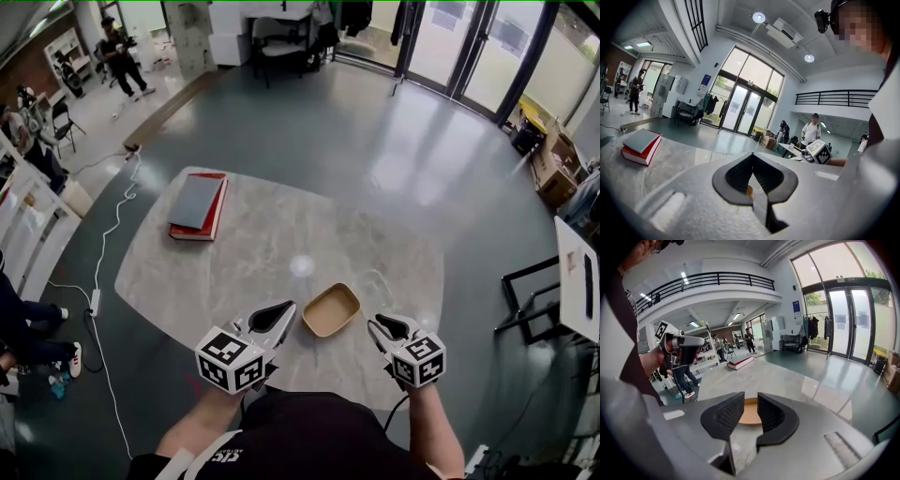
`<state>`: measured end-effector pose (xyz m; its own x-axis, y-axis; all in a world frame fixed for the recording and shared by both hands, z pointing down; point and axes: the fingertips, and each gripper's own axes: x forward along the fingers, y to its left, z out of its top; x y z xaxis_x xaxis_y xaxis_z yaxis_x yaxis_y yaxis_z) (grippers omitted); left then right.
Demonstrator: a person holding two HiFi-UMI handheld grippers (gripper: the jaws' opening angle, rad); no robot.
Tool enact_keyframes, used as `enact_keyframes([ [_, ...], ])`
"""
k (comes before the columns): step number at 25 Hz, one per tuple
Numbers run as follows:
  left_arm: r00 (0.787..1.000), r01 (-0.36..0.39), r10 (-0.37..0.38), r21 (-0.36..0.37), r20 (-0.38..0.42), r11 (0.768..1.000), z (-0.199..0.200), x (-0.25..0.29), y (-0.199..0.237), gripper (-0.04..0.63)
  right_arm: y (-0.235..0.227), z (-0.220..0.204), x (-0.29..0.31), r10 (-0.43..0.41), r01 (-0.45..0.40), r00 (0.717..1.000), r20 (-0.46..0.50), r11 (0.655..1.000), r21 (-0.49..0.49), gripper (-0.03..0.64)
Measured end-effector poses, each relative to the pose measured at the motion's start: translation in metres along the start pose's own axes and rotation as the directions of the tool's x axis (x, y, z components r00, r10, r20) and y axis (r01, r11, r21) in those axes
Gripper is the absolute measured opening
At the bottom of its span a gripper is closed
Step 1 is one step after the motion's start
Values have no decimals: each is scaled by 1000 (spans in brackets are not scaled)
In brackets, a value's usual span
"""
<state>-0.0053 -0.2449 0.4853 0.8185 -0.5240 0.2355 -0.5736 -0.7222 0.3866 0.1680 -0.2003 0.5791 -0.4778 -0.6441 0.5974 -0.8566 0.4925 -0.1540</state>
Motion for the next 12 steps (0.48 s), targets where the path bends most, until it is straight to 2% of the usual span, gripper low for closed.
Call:
enact_keyframes([
  [12,999,-36,36,-32,-4,999,-3,2,15,5,-36,-35,41,-14,6,985,-171,999,-50,155],
])
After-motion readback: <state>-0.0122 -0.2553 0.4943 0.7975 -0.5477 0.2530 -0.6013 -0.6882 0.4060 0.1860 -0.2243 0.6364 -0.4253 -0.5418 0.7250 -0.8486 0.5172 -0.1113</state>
